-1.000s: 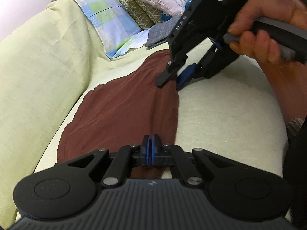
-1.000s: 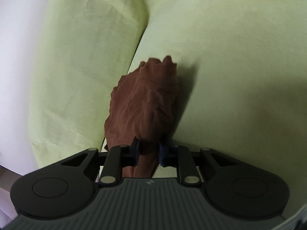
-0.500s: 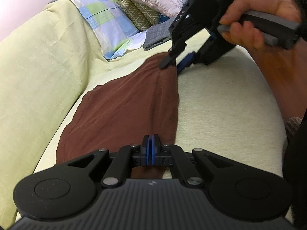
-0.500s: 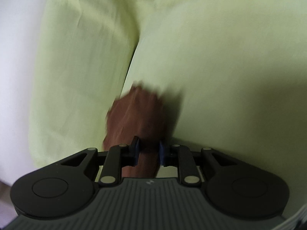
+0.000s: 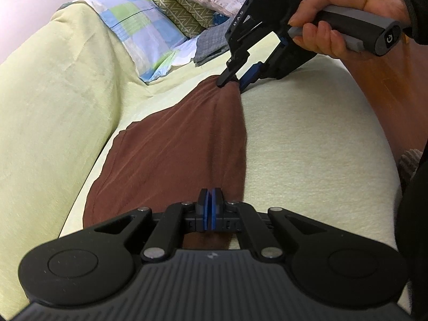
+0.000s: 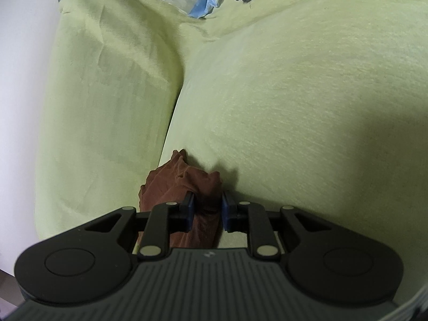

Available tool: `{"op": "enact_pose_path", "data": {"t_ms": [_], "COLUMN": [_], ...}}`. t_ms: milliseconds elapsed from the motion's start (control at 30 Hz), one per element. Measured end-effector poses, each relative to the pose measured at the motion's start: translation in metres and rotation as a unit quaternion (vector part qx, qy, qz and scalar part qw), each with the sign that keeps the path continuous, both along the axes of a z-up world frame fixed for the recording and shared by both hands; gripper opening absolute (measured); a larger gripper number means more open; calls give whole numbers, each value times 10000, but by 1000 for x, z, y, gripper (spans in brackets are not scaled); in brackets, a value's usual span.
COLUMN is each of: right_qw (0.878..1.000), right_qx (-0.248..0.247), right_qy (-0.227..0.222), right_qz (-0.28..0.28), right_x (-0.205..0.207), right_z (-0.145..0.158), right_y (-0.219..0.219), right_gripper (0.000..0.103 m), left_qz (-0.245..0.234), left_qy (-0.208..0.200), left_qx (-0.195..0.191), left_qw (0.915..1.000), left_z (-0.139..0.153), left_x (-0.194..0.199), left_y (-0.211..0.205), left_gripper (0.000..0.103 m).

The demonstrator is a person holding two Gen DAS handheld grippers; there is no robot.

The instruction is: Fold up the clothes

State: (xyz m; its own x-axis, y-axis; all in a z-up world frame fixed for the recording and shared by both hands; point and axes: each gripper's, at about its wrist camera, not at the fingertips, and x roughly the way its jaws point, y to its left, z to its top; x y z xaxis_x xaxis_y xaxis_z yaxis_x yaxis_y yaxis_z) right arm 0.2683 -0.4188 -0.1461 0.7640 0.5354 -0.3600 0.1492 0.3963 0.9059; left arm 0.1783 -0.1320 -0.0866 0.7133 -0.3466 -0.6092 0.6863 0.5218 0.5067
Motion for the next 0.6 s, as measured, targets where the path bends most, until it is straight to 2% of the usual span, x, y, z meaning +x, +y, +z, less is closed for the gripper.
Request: {"op": "enact_pose_path", "data": {"t_ms": [133,200,367,500,600], "right_qw": [9984,9966,9891,9869,9866], "right_qx": [-422,-641,-1193,-1229,-1185], "right_qy": [-99,-214,-707,-1004,-1089], "right_qz": [-361,-476,-500,-297,248], "right_x": [-9,-16,-29,-28,-19], "right_z": [13,23,46,55,53], "right_y": [-9,-12,-2,14,39], "right_gripper": [20,22,25,27,30], "left_qz": [36,116,629,962,1001], "left_qy": [9,-25,-131,-13,101], "left_qx": [-21,-79,-306,-383,-343], "left_qw": [10000,9999,9975,9946,9943], "left_z": [6,12,25,19,9], "left_x": [-5,-8,-4,21,32], "left_y": [5,12,42,60,68], "left_gripper": [0,12,13,13,13]}}
